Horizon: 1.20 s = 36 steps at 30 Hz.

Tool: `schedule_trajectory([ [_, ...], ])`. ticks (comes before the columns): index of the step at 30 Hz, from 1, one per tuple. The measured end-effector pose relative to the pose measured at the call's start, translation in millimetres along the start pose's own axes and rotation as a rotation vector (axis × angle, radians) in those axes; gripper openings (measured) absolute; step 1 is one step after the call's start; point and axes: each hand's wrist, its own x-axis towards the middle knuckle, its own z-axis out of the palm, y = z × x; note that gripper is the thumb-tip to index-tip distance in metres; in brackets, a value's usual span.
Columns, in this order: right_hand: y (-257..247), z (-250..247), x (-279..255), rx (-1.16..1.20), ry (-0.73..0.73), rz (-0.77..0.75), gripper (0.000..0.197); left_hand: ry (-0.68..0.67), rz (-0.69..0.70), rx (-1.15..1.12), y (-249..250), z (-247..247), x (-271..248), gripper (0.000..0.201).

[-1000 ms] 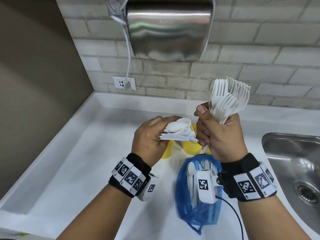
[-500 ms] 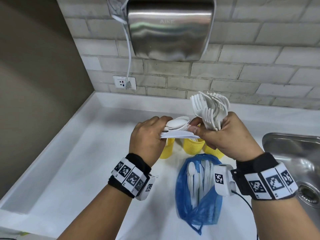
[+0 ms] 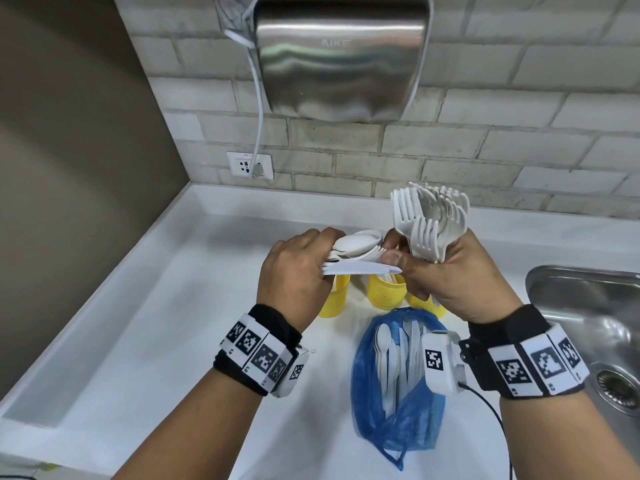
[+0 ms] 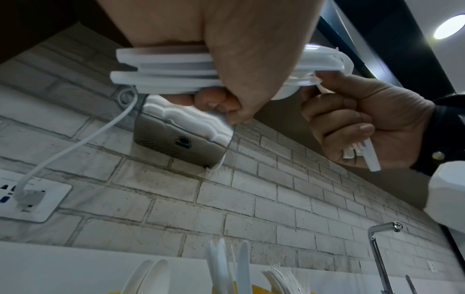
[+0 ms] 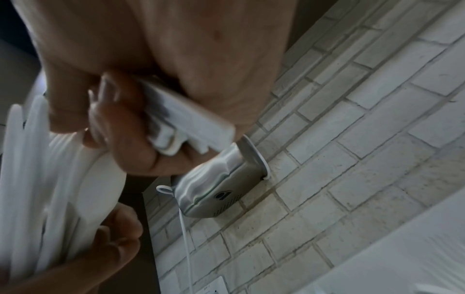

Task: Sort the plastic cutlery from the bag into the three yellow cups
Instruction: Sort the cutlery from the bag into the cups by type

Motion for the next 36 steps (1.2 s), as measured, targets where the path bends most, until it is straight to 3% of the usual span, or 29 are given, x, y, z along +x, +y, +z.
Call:
schedule_trajectory([
  [3, 0.4, 2.4, 0.6, 0.027, -0.009, -0.025, 0.012, 0.006, 0.022, -0.026, 2.0, -0.2, -1.6, 0.031],
  [7, -0.4, 4.2, -1.1, 0.295, 0.003, -0.026, 0.015, 0.009, 0.004, -0.009, 5.8, -1.8, -3.7, 0.039],
  [11, -6.8, 4.6, 0.8, 0.558, 0.112, 0.019, 0.015, 0.003, -0.044, -0.011, 7.5, -4.7, -3.6, 0.039],
  [13, -8.1, 4.0, 0.6, 0.545, 0.138, 0.007, 0.010, -0.002, -0.054, -0.022, 7.9, -5.9, -3.0, 0.039],
  [18, -4.9, 5.6, -3.0, 0.263, 0.084, -0.123, 0.012, -0.016, -0.042, -0.032, 8.9, -6.9, -2.8, 0.038],
  [20, -4.8, 4.1, -2.5, 0.329, 0.151, -0.138, 0.017, -0.016, -0.067, -0.044, 8.0, -6.1, -4.0, 0.038],
  [24, -9.2, -0.6, 2.9, 0.574, 0.449, -0.116, 0.029, -0.025, -0.156, -0.062, 6.9, -3.3, -6.9, 0.035],
  [27, -6.5, -6.8, 6.4, 0.739, 0.639, -0.045, 0.033, -0.062, -0.361, -0.340, 2.8, 2.1, -8.7, 0.019],
  [31, 11.8, -7.1, 6.3, 0.737, 0.713, 0.083, 0.028, -0.161, -0.682, -0.958, 1.8, 2.6, -12.2, 0.015],
  [33, 21.0, -1.5, 5.5, 0.719, 0.693, 0.113, 0.027, -0.264, -0.723, -1.135, 6.9, 0.0, -12.9, 0.019],
  [36, 26.5, 6.1, 6.9, 0.706, 0.657, 0.129, 0.025, -0.334, -0.716, -1.142, 11.3, 0.7, -13.1, 0.025],
])
